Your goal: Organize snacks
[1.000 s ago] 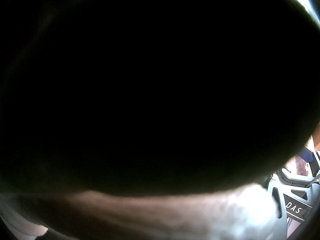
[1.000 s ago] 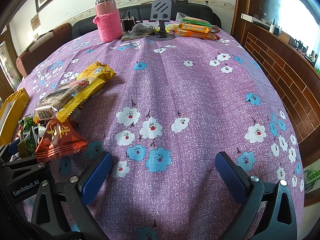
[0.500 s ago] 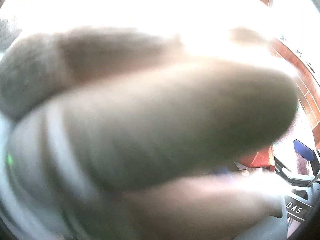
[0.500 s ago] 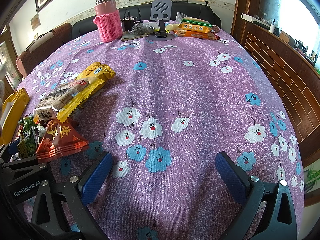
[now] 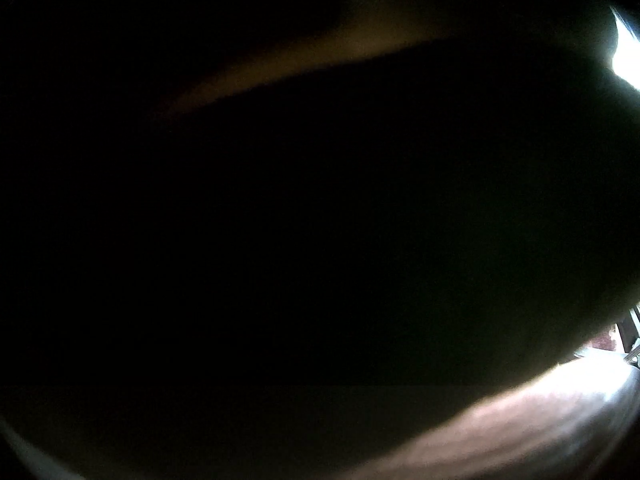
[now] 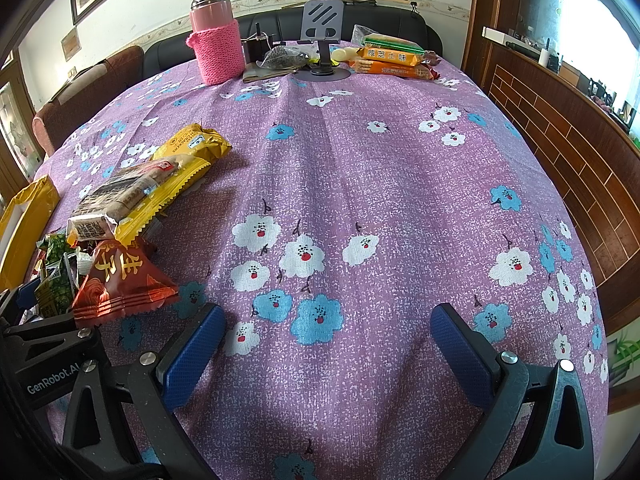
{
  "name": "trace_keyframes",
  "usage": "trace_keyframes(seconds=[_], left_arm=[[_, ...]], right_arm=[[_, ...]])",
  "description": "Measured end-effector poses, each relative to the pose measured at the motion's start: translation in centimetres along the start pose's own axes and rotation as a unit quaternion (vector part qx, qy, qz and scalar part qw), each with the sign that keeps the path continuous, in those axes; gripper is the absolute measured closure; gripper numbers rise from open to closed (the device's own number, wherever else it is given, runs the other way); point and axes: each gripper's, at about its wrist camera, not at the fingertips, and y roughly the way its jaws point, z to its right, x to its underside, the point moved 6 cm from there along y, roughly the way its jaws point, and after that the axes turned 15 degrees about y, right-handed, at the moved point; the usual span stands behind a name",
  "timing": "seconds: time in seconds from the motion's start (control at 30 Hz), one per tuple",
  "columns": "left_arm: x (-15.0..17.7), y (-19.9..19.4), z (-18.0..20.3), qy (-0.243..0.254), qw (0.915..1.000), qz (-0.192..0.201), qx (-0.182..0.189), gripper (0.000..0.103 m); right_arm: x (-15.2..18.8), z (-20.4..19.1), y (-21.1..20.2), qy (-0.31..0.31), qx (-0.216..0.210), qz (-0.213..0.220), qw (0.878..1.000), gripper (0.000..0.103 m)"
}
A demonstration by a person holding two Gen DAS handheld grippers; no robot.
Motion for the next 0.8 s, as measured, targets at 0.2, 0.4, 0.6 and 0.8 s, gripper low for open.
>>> trace_keyframes(seconds=[0.2, 0.4, 0.6, 0.8], left_arm=[[0.4, -0.2, 0.8, 0.000, 1.0000, -0.001, 0.000, 0.000], [0.9, -0.5, 1.7, 0.000, 1.0000, -0.001, 0.000, 0.000], [1.5, -0.9, 2.7, 0.000, 1.0000, -0.001, 0.000, 0.000], [2.2, -1.4, 3.8, 0.000, 1.0000, -0.001, 0.000, 0.000]], right_arm=[[0.0, 0.0, 0.0, 0.000, 0.000, 0.000, 1.000, 0.000], [0.0, 0.0, 0.0, 0.000, 0.000, 0.000, 1.000, 0.000], [0.0, 0.0, 0.0, 0.000, 0.000, 0.000, 1.000, 0.000], [0.0, 0.0, 0.0, 0.000, 0.000, 0.000, 1.000, 0.000]])
